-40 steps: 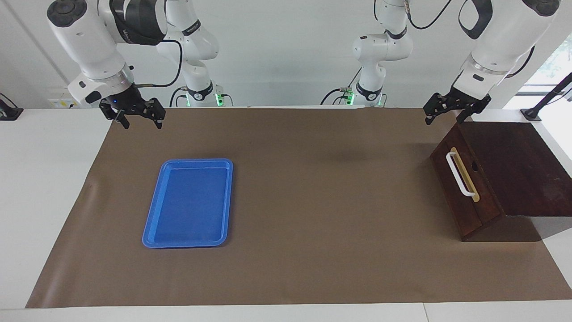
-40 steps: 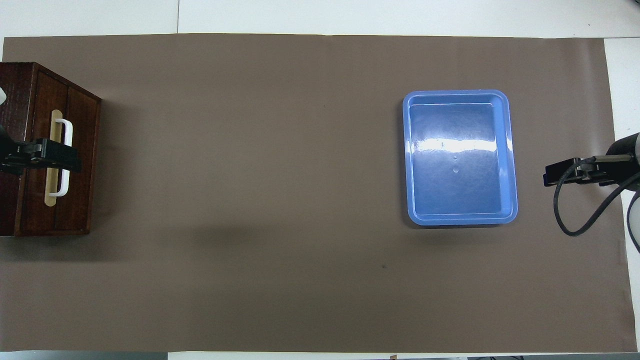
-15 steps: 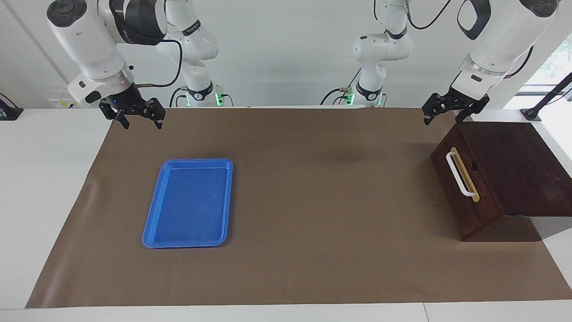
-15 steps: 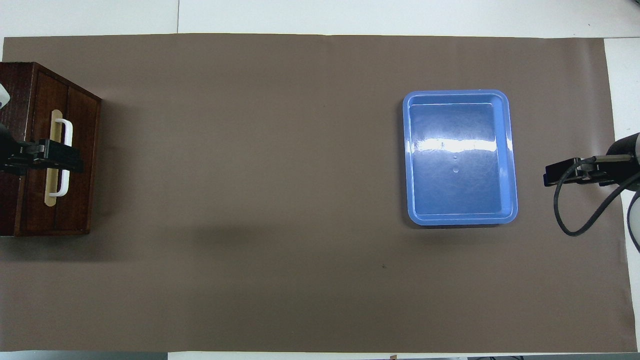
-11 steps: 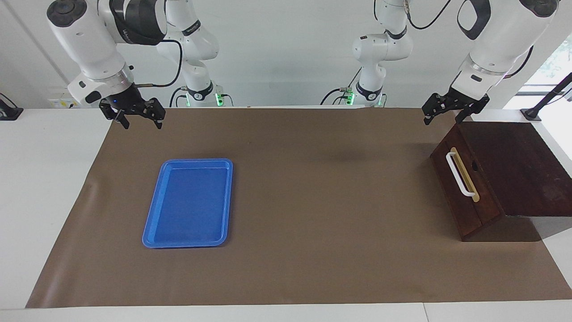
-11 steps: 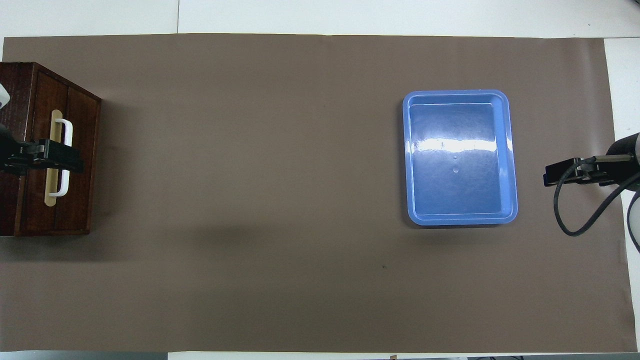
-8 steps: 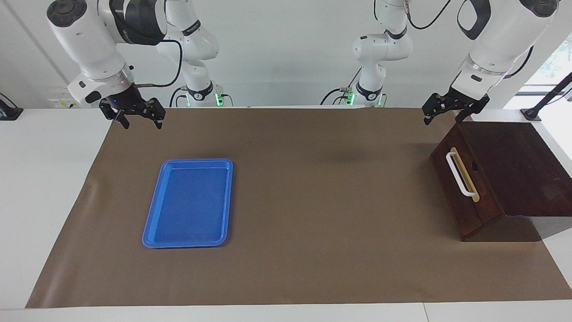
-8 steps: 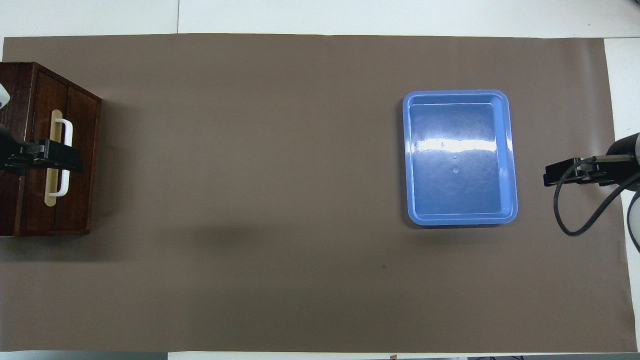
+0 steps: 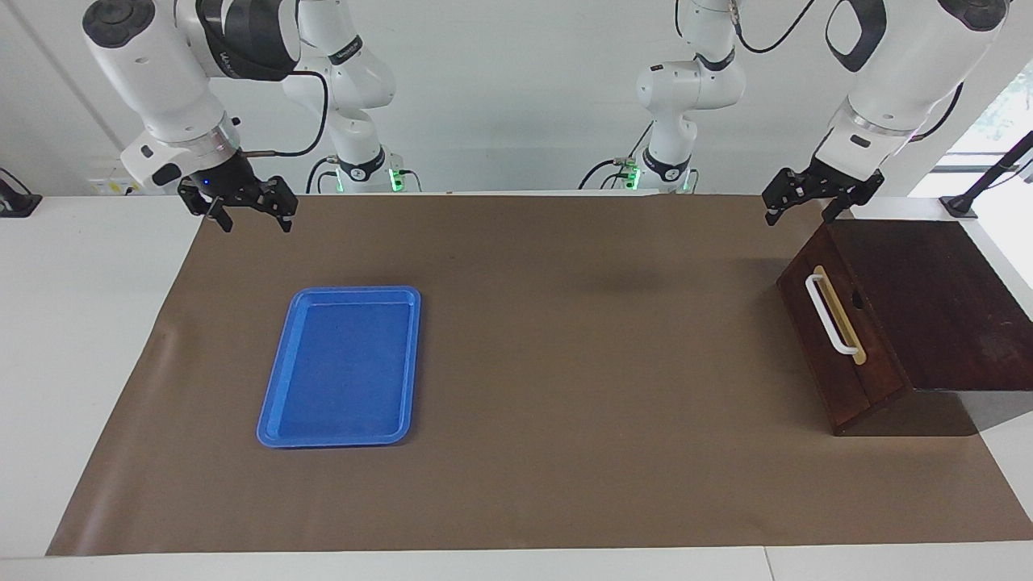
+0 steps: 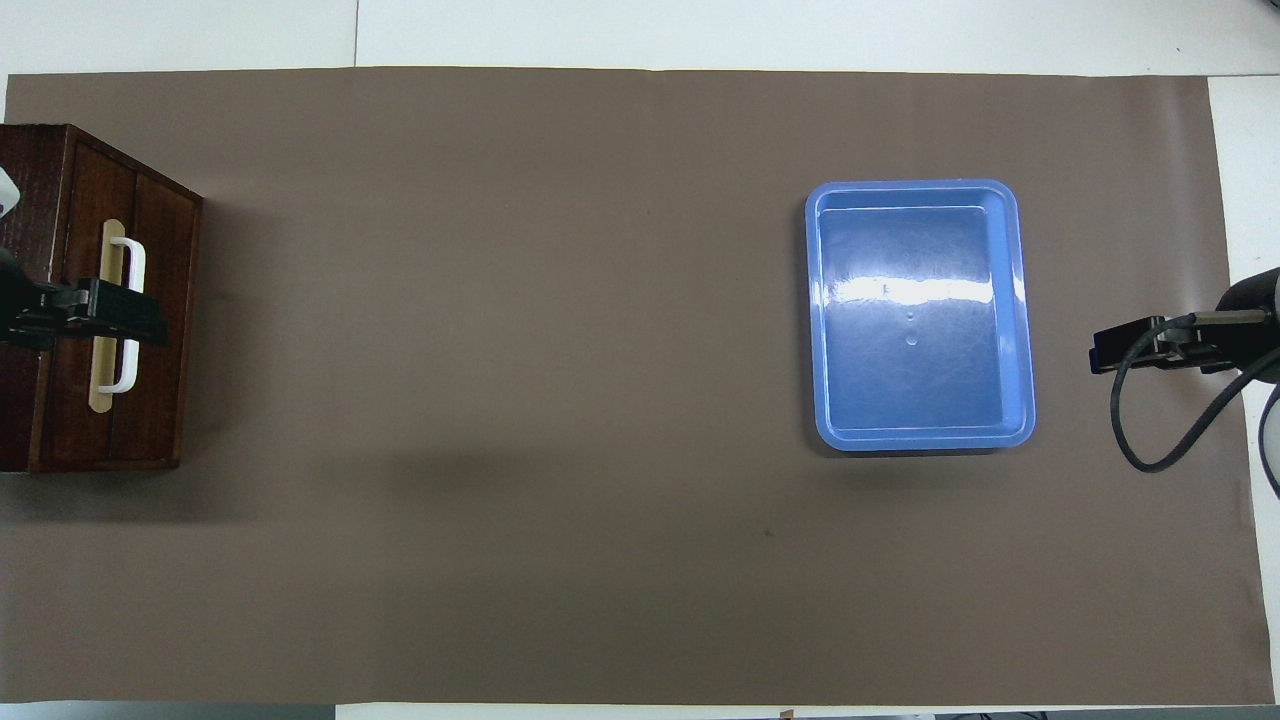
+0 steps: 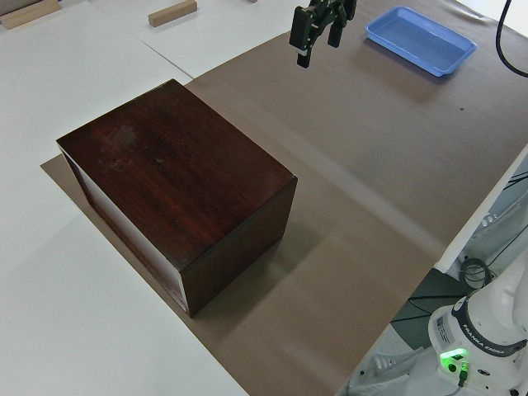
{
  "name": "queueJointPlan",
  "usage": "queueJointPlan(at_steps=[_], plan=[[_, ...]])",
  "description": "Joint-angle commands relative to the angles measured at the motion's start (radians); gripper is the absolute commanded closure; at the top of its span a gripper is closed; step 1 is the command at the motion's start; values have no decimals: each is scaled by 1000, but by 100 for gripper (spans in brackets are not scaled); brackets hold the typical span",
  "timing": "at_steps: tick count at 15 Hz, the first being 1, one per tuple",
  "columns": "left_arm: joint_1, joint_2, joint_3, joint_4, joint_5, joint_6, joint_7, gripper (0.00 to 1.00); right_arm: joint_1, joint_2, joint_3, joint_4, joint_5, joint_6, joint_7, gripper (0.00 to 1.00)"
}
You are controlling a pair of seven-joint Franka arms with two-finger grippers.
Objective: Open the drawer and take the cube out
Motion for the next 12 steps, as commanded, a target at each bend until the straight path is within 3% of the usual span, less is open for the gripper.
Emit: queueJointPlan(at_steps=[1,7,9,12], plan=[[3,-13,-2,-13,10,-4,-8,0,-6,-19,1,-13,-17,-4,-15,0],[-9,-25,-5,-14,10,-41,-23,0,-6,-19,1,-13,-17,-4,-15,0],[-11,-26,-8,-52,43,70,-19,0,-6,-19,1,-13,-17,-4,-15,0],[-48,-17,-11,-141,221,201,-19,0,-6,-19,1,-13,-17,-4,-13,0]])
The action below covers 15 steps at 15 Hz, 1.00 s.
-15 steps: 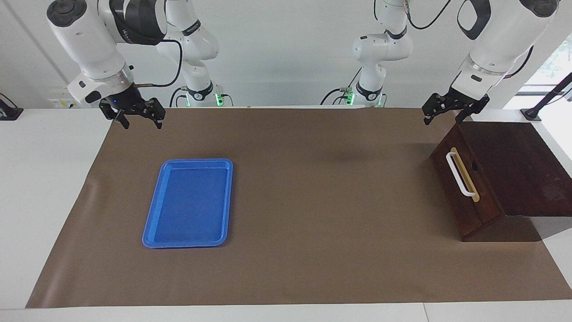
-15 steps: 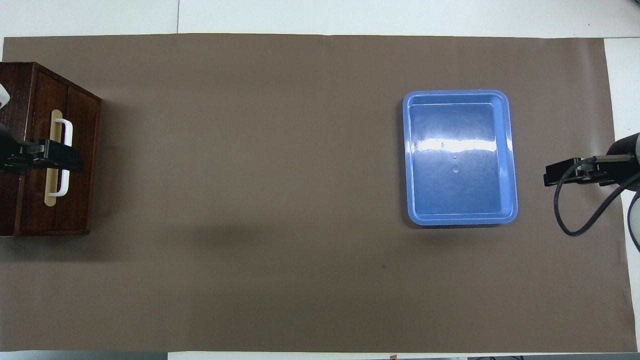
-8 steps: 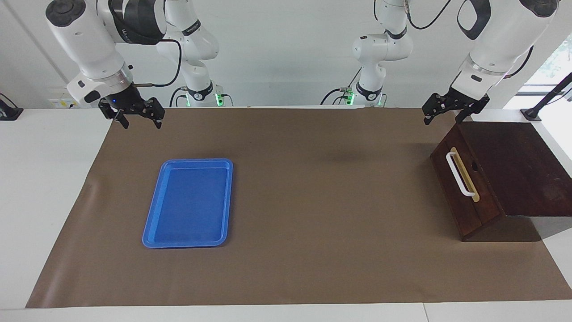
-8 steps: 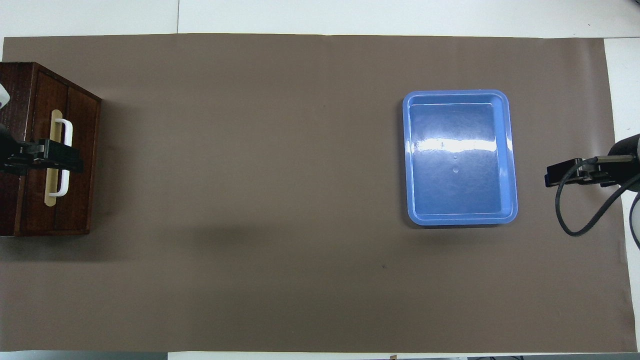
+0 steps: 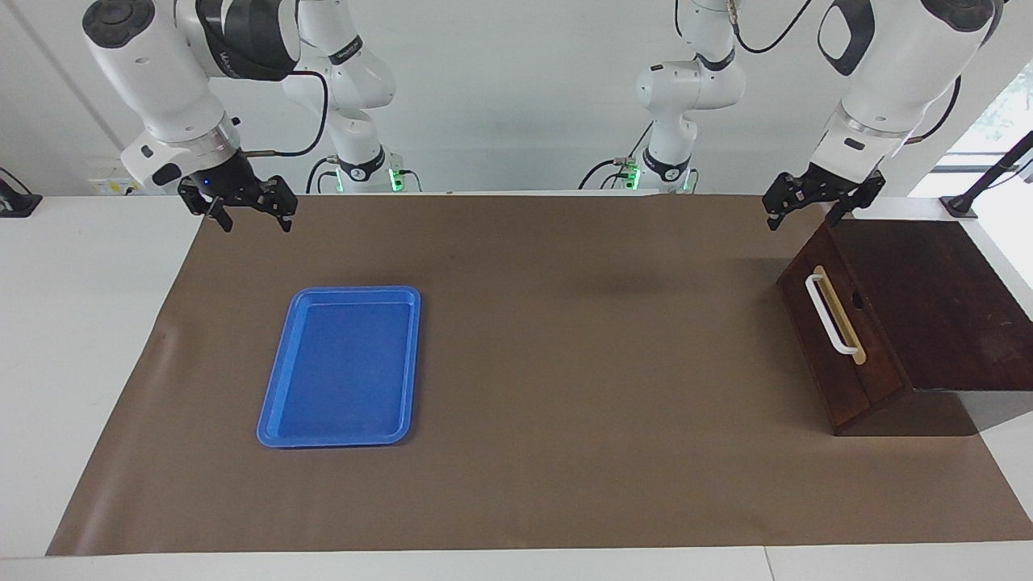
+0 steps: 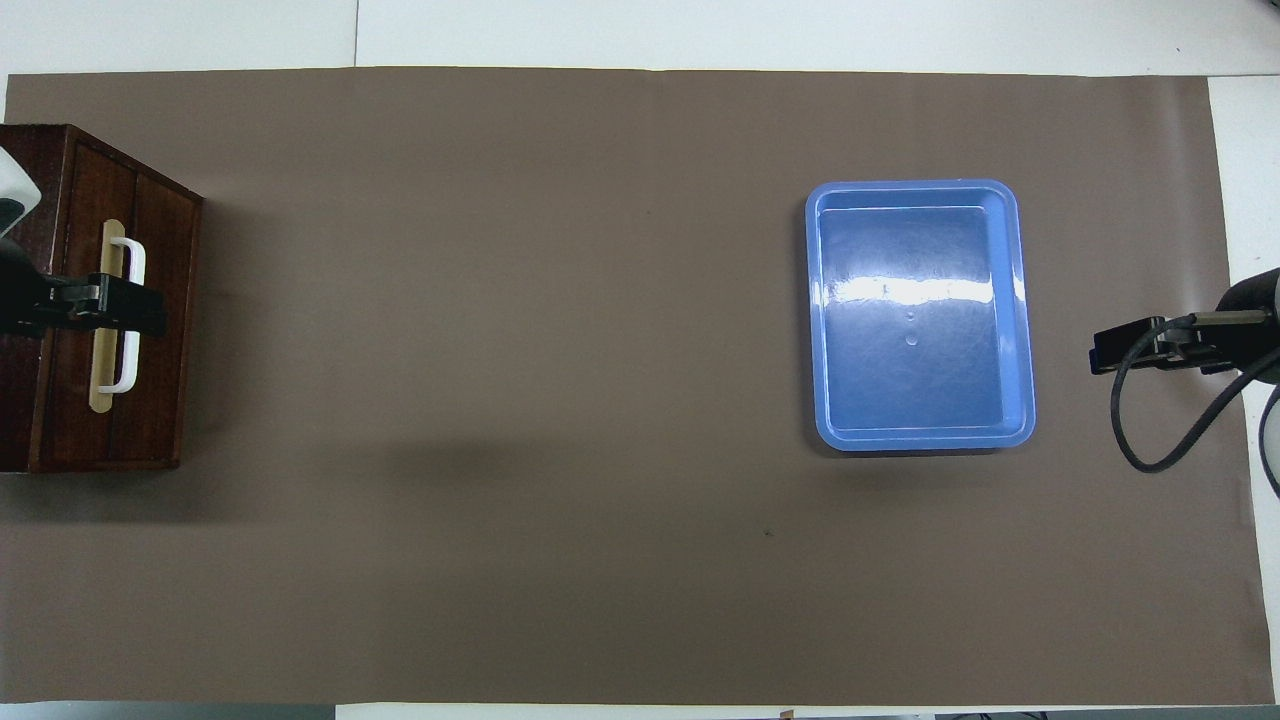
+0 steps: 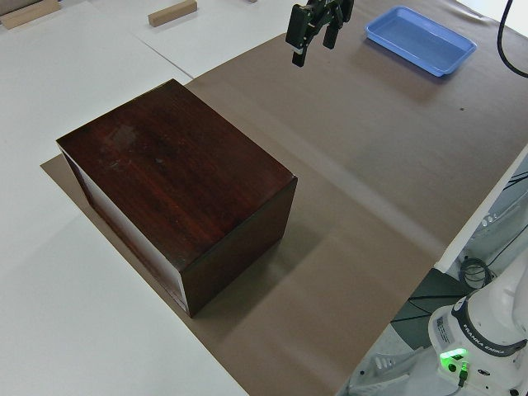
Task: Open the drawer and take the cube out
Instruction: 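Grip the white drawer handle with the left gripper and pull it open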
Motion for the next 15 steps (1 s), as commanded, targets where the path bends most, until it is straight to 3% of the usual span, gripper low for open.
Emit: queueJointPlan(at_steps=[1,6,9,12,15], plan=[[-20,-11,3,-118,110,157,-14,0,-6,-19,1,-13,-17,-4,-15,0],[-11,47,5,-294,313,388,-61,0,-6,-19,1,-13,-17,-4,-15,0],[4,121,6,-305,360,456,-124,0,-6,-19,1,-13,-17,-4,-15,0],[47,125,6,-371,442,559,-118,0,-6,-19,1,-13,-17,-4,-15,0],[61,130,6,-411,448,619,-120,0,-6,-19,1,-13,-17,-4,-15,0]])
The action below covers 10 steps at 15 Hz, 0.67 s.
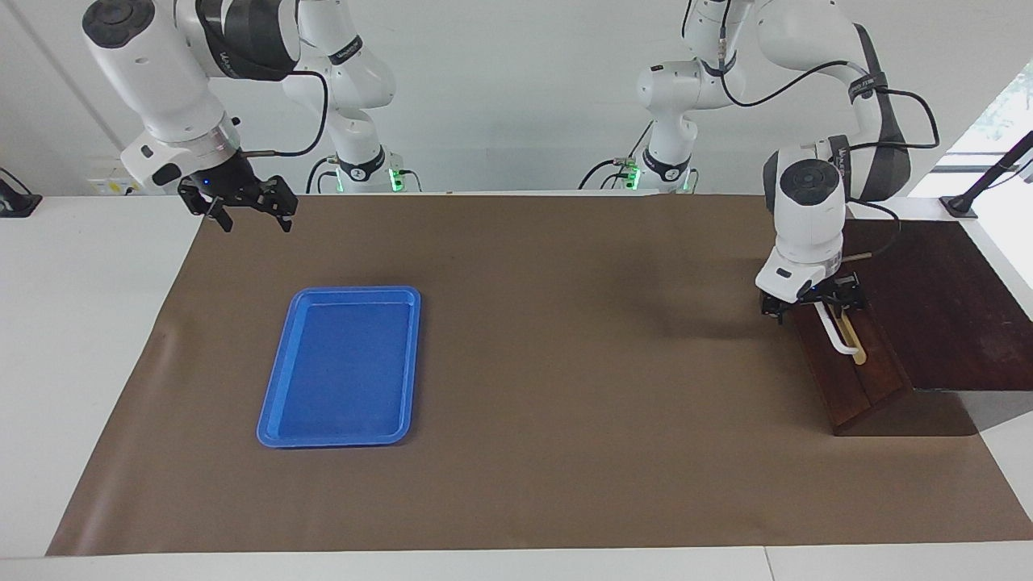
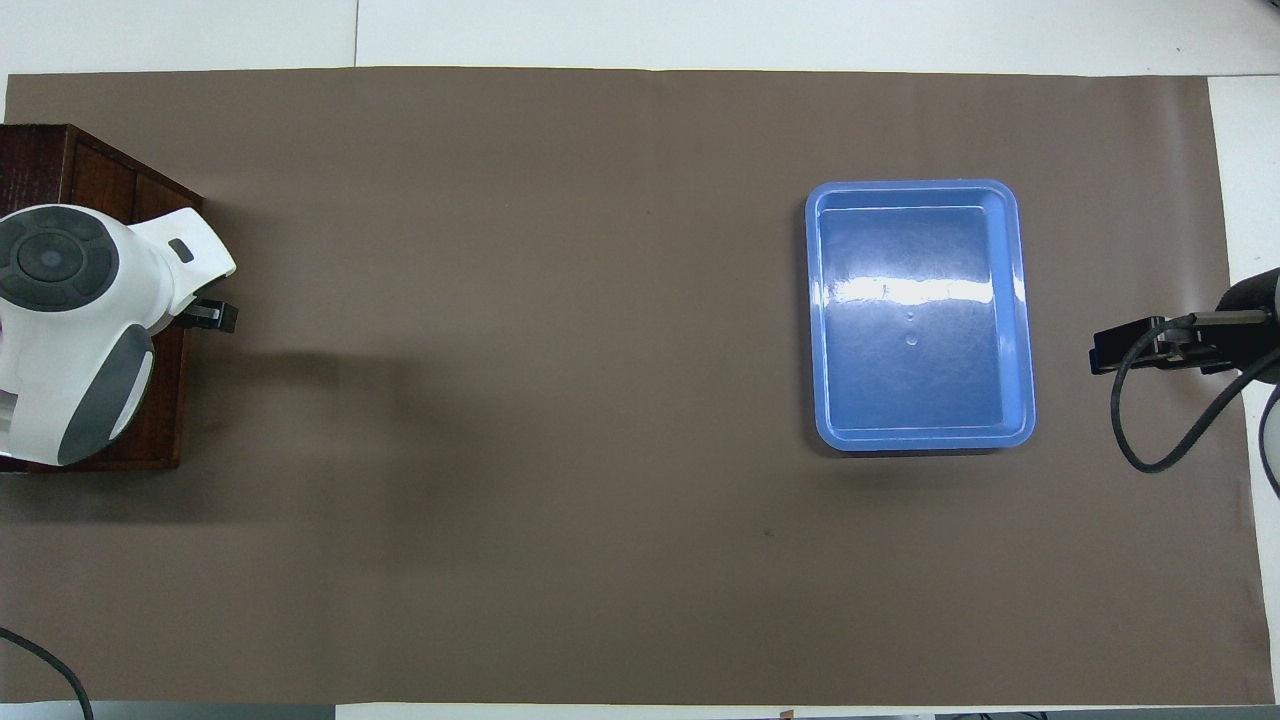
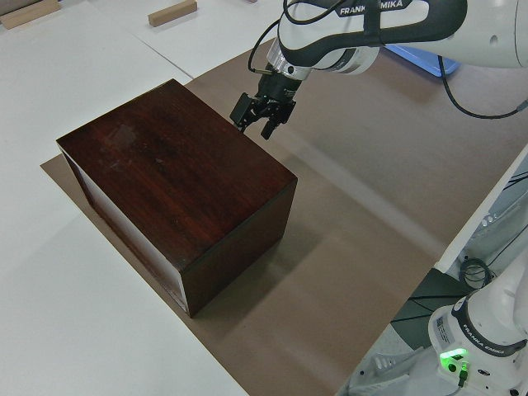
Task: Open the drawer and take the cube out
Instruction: 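Grip the white drawer handle with the left gripper and pull it open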
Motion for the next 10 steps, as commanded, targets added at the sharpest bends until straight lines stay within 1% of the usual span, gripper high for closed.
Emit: queueJointPlan(at_steps=[1,2,4,5,7,10], plan=[[21,-16,-3,-60,27,68,-15,0,-6,-19,1,-13,-17,-4,-15,0],[19,4,-3,-60,27,74,-16,0,-6,-19,1,-13,-17,-4,-15,0],[7,16,-5,-56,25,108,-50,0,-6,-19,1,-13,-17,-4,-15,0],[-7,19,-8,-46,25,100,-75,0,-6,-19,1,-13,-17,-4,-15,0],[-74,19,-6,-36,19,83,-111,0,-6,-19,1,-13,-17,-4,-15,0],[-131,21,-9,-26,13,73,-159,0,-6,-19,1,-13,-17,-4,-15,0]])
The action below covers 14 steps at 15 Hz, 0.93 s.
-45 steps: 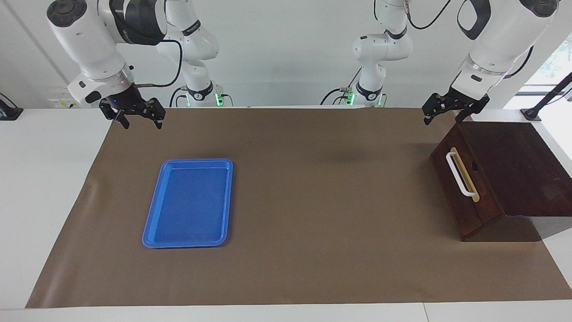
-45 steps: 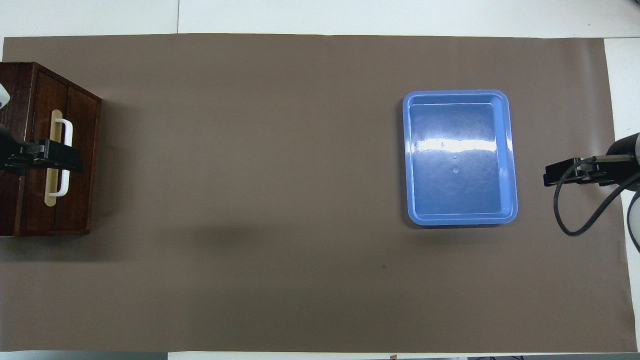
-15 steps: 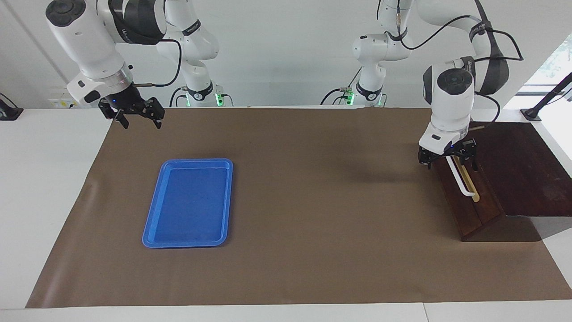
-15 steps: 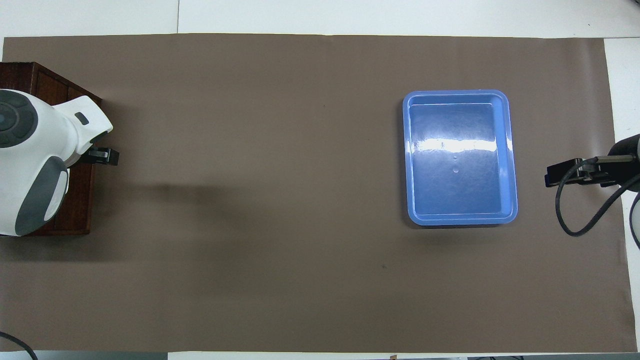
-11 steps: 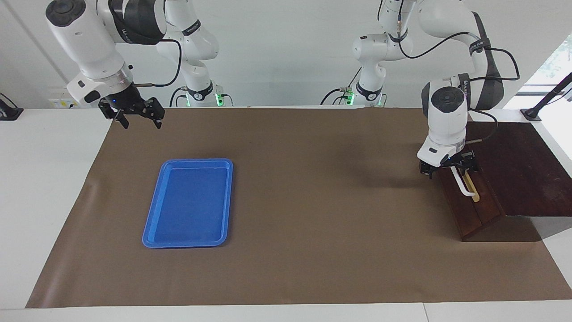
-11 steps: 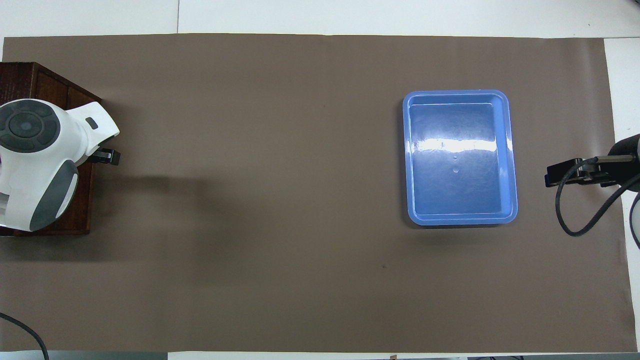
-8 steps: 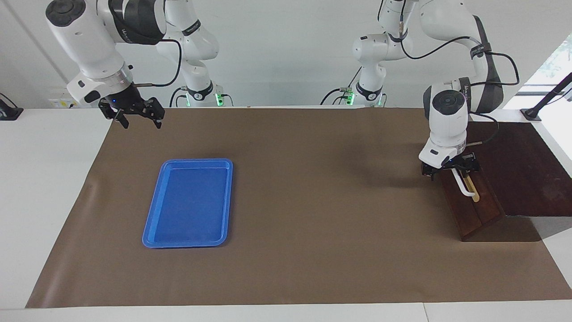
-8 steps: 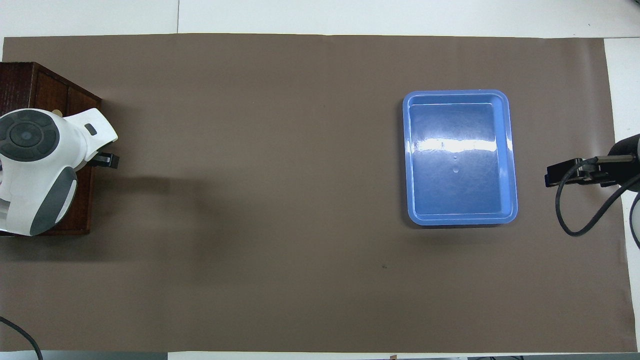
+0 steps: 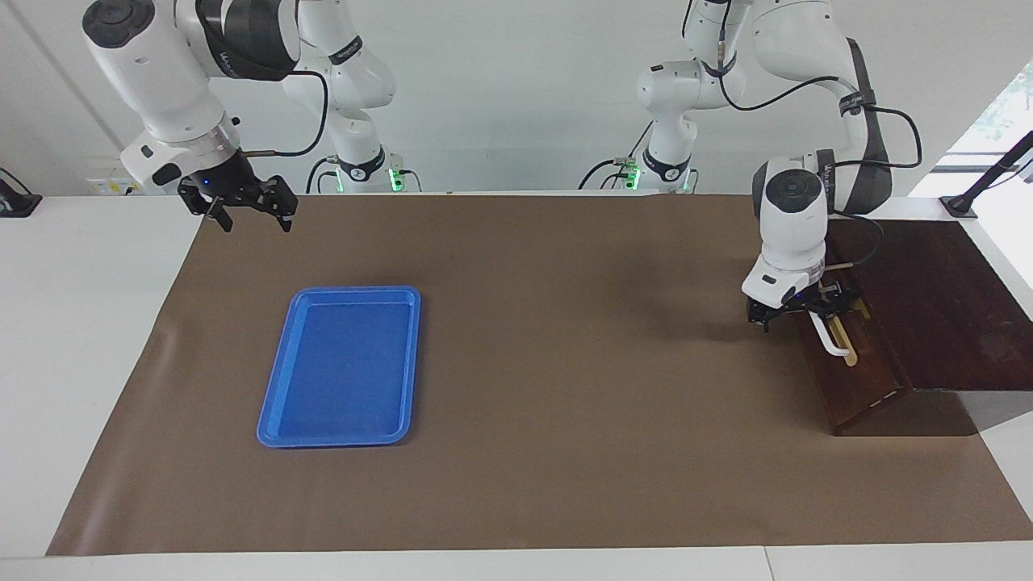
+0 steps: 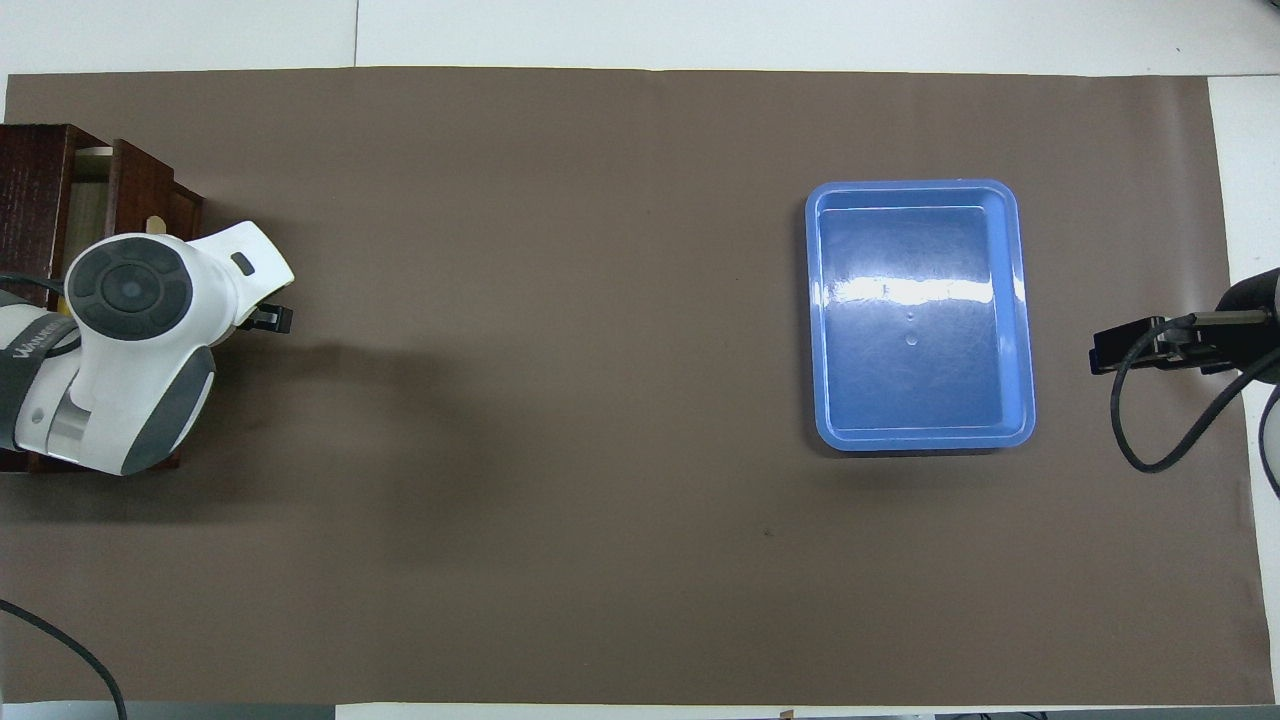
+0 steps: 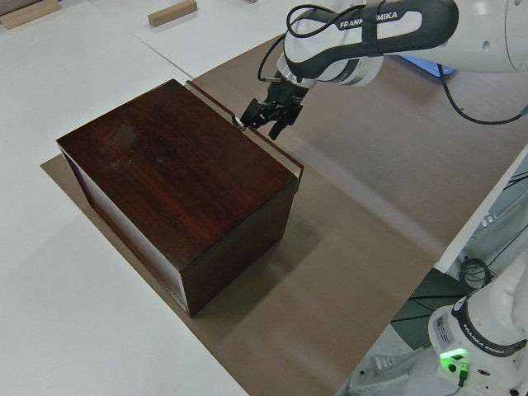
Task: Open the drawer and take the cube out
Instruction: 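Grip the white drawer handle with the left gripper and pull it open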
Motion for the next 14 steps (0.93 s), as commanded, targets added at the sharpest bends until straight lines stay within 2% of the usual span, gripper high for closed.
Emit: queueJointPlan(at_steps=[1,4,11,14], plan=[[-59,7,3,12,5,-4,-46,0,-6,-19,1,-13,-17,-4,-15,0],[-82,8,3,15,-57,3,-52,0,-6,-19,1,-13,-17,-4,-15,0],[-111,13,3,39,-60,-25,-72,0,-6,-19,1,-13,-17,-4,-15,0],[-108,13,3,105,-63,-115,-66,0,-6,-19,1,-13,-17,-4,-13,0]])
